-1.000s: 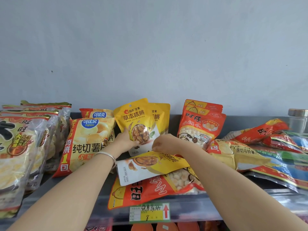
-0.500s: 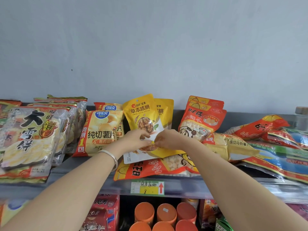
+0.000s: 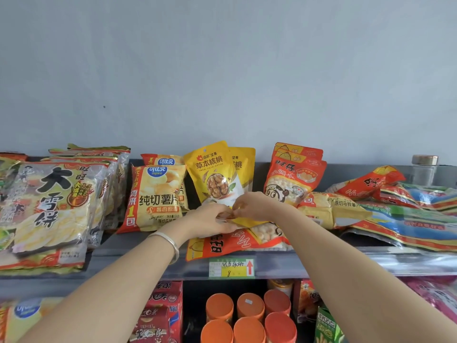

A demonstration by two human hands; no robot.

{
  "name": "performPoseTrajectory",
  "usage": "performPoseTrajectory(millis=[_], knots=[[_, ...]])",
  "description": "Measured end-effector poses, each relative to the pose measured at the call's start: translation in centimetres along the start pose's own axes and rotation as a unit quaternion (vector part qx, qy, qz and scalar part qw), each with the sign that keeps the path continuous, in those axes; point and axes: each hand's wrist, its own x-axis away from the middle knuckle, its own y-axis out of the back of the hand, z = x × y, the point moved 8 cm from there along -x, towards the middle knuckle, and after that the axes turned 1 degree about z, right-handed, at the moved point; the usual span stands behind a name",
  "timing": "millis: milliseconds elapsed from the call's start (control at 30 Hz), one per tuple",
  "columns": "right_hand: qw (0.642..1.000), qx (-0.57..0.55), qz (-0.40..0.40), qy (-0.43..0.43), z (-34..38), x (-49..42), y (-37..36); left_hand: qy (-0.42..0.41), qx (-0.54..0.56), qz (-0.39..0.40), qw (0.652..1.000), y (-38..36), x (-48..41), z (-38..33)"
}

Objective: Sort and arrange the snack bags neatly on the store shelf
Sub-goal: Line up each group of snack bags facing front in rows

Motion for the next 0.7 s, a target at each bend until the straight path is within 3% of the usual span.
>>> performPoseTrajectory(millis=[233,367,500,633,700], knots=[[0.998,0.011,-0.032,-0.060,-0.3,3.2,0.6,0.001,-0.128,-0.027,0.991,-0.8,0.8,0.3],[0.983,0.010,-0.126,-0.129,-2.3,5.6,1.7,-0.009,-0.164,-0.080,0.983,-1.0,1.2,-0.8],[0.970,0.019,-0.191,-0.151,-2.5,7.8,2.5,-0.017,-0.133,-0.158,0.978,-0.3,1.8,-0.9],[0.972,0.025,-0.192,-0.134,-1.8,8.3,2.5,0.020,-0.061,-0.216,0.974,0.8,1.5,0.6],[0.983,0.005,-0.145,-0.116,-1.6,7.5,1.6,0.028,-0.041,-0.228,0.972,1.1,1.5,0.9]])
